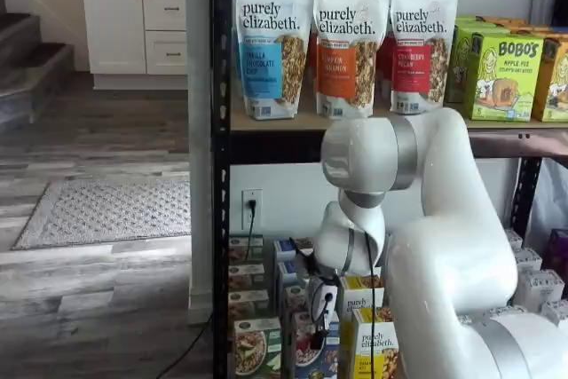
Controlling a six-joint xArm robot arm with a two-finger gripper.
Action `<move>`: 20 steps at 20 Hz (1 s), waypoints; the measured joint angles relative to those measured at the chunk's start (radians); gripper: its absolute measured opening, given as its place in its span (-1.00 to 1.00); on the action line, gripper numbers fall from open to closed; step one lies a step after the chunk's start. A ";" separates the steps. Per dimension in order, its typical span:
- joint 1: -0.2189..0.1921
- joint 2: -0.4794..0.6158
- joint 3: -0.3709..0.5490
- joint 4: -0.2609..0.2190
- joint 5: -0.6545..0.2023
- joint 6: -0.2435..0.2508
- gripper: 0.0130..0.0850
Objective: Pick up the blue and white box that is on the bottom shelf, the second box from the left
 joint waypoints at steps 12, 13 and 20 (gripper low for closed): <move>-0.005 0.008 -0.006 0.016 0.009 -0.019 0.78; -0.005 0.008 -0.005 0.018 0.008 -0.021 0.67; -0.005 0.011 -0.007 -0.005 0.008 0.000 0.44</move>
